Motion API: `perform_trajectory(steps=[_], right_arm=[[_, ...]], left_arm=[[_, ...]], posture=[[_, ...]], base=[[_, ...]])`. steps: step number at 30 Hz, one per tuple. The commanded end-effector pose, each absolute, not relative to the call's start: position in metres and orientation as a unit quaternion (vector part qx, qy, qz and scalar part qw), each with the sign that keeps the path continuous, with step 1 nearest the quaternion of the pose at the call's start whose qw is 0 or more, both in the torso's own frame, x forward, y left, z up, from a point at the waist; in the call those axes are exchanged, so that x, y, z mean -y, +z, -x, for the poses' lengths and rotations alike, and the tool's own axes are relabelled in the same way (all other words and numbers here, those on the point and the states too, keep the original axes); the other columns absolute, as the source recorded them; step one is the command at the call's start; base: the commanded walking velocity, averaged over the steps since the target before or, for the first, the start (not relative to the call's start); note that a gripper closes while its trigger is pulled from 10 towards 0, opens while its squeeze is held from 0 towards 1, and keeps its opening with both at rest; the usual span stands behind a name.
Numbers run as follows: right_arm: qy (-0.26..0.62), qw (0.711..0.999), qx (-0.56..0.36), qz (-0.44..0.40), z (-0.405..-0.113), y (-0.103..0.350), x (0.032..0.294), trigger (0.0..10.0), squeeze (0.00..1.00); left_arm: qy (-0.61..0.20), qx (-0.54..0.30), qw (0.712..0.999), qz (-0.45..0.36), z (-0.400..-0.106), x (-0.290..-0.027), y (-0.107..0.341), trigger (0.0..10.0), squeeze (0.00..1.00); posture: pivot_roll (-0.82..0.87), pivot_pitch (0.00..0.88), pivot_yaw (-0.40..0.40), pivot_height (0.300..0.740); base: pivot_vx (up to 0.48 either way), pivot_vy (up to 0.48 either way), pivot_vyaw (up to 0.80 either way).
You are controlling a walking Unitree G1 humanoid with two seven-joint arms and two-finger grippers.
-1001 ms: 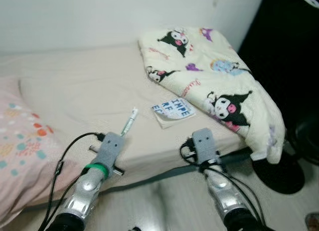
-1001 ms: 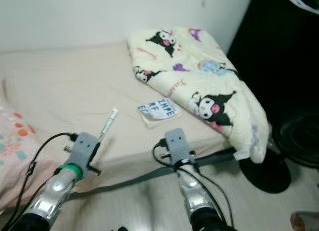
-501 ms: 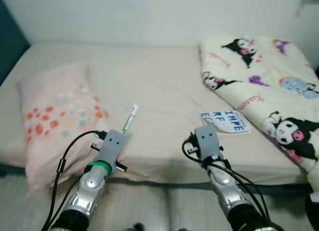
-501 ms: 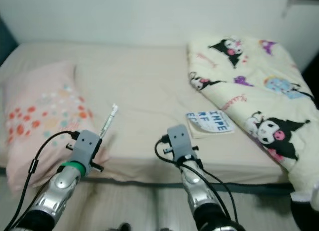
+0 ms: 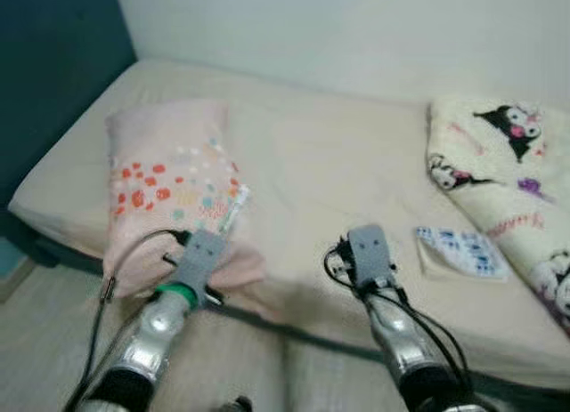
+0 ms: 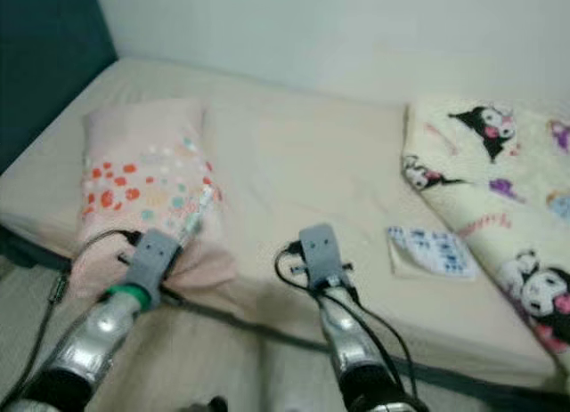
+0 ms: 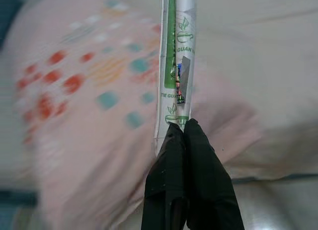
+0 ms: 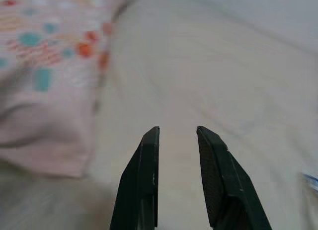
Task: Clean up the room
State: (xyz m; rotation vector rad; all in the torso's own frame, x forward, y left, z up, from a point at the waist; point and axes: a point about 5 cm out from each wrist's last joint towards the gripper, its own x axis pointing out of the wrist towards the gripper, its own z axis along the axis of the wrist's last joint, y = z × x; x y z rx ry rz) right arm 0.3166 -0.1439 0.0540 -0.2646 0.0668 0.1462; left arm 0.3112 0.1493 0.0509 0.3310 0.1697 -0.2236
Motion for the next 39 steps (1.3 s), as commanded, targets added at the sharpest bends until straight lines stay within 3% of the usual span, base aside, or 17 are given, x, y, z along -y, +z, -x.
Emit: perform_trajectory(steps=[1, 39], right_arm=[[0.073, 0.989, -0.041, 0.126, -0.3149, 0.0501, 0.1424, 10.0, 0.00], [0.087, 0.989, -0.020, 0.117, -0.3195, 0.0578, 0.1346, 10.0, 0.00]], left_arm=[[-0.115, -0.105, 0.973, -0.170, -0.3048, -0.1502, 0.0405, 10.0, 0.00], [-0.115, -0.108, 0.974, -0.164, -0.3082, -0.1519, 0.0418, 10.0, 0.00]], posture=[[-0.02, 0.035, 0.056, 0.714], [-0.01, 0.032, 0.064, 0.714]], base=[[0.000, 0.000, 0.79], [0.000, 0.000, 0.79]])
